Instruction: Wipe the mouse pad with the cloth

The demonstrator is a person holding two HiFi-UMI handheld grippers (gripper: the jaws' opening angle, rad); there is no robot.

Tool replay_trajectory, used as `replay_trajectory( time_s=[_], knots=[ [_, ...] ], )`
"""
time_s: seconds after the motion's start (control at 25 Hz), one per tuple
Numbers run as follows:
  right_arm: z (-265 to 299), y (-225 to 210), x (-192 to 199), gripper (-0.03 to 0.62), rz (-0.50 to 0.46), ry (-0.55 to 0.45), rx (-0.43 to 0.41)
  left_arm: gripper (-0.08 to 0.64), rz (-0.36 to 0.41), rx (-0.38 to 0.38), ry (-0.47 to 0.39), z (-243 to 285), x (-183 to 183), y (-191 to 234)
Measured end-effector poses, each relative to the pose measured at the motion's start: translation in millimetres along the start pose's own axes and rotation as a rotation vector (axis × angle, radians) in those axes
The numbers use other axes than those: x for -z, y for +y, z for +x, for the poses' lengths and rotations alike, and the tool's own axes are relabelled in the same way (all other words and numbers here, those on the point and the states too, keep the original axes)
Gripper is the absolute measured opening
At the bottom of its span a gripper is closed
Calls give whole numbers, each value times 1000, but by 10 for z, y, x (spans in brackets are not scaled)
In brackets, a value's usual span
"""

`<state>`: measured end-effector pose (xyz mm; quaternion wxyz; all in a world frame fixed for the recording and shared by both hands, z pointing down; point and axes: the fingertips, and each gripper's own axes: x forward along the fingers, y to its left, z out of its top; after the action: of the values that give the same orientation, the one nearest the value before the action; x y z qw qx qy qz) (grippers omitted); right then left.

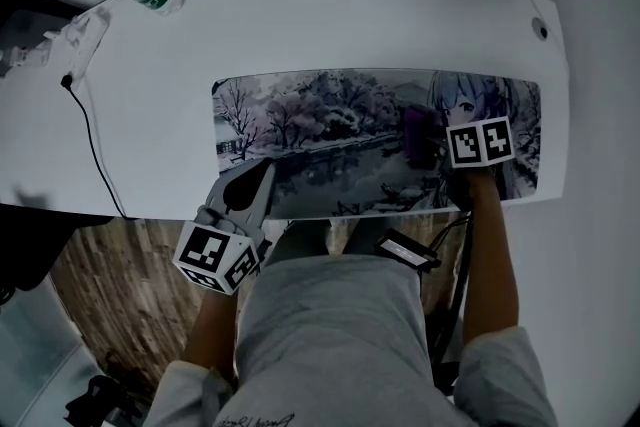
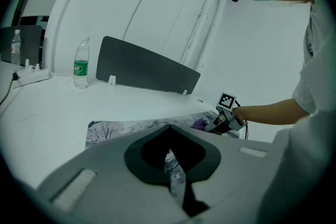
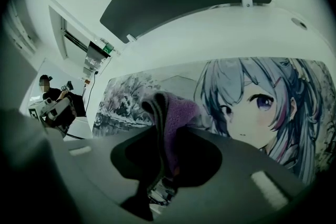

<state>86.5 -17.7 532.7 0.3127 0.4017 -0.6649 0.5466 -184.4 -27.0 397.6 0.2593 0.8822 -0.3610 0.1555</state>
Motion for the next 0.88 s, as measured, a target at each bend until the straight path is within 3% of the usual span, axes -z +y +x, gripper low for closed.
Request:
replay_trajectory(
  time_s=[0.88],
  knots=[
    [671, 1171, -133, 97, -87, 39, -12, 15, -49, -53, -40, -771, 168, 778]
  ],
)
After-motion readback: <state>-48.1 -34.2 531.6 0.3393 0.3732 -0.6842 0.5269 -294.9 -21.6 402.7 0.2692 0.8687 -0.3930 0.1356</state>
